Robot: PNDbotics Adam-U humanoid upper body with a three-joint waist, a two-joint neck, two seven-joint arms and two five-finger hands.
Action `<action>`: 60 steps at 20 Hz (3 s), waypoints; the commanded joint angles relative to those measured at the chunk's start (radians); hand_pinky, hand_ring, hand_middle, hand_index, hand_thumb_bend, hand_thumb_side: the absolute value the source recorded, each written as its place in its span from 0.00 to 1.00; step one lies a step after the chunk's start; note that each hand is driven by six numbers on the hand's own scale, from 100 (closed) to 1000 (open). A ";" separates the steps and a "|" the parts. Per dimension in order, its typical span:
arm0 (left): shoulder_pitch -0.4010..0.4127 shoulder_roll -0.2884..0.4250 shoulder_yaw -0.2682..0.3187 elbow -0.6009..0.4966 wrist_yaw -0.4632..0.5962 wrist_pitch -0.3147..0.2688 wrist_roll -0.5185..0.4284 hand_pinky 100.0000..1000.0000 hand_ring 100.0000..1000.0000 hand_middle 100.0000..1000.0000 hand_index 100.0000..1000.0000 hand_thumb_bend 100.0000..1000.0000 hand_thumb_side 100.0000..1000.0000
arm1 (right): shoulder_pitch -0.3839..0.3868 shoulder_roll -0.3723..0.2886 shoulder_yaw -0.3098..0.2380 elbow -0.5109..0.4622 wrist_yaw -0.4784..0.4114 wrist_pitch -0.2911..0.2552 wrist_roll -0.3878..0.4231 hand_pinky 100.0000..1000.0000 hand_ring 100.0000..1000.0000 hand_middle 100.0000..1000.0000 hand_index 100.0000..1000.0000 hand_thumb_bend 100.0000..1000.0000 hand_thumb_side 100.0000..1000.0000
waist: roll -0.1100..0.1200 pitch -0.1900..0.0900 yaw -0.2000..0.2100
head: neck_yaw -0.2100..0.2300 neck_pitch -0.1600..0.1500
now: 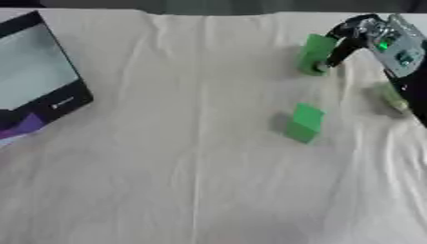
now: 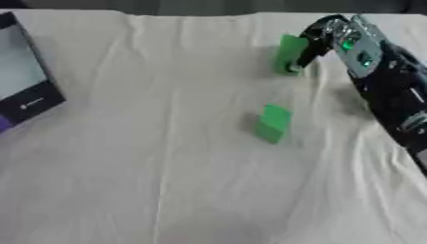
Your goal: Pick up the objects with one hand, pass them to the other hand, and then place them into the box on the other side of the table.
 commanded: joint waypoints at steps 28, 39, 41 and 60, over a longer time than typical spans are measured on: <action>-0.007 0.028 0.016 -0.026 -0.004 0.003 0.010 0.96 0.53 0.52 0.61 0.36 0.60 | 0.201 -0.100 -0.115 -0.527 -0.497 0.007 -0.545 0.46 0.48 0.42 0.39 0.31 0.00 | 0.011 -0.022 -0.050 | 0.043 -0.002; -0.086 0.139 -0.003 -0.150 -0.036 0.049 -0.039 0.95 0.59 0.63 0.70 0.36 0.55 | 0.328 0.032 -0.071 -0.844 -0.603 -0.062 -0.878 0.43 0.46 0.45 0.43 0.33 0.00 | 0.022 -0.046 -0.066 | 0.062 -0.002; -0.109 0.166 -0.010 -0.185 -0.038 0.067 -0.060 0.95 0.59 0.63 0.70 0.36 0.54 | 0.336 0.068 -0.052 -0.858 -0.612 -0.082 -0.907 0.43 0.46 0.46 0.43 0.33 0.00 | 0.024 -0.053 -0.067 | 0.063 -0.002; -0.311 0.375 -0.113 -0.358 -0.100 0.258 -0.319 0.91 0.60 0.63 0.71 0.41 0.45 | 0.303 0.188 0.139 -0.833 -0.676 -0.192 -0.931 0.45 0.46 0.48 0.46 0.35 0.00 | 0.028 -0.089 -0.056 | 0.062 -0.002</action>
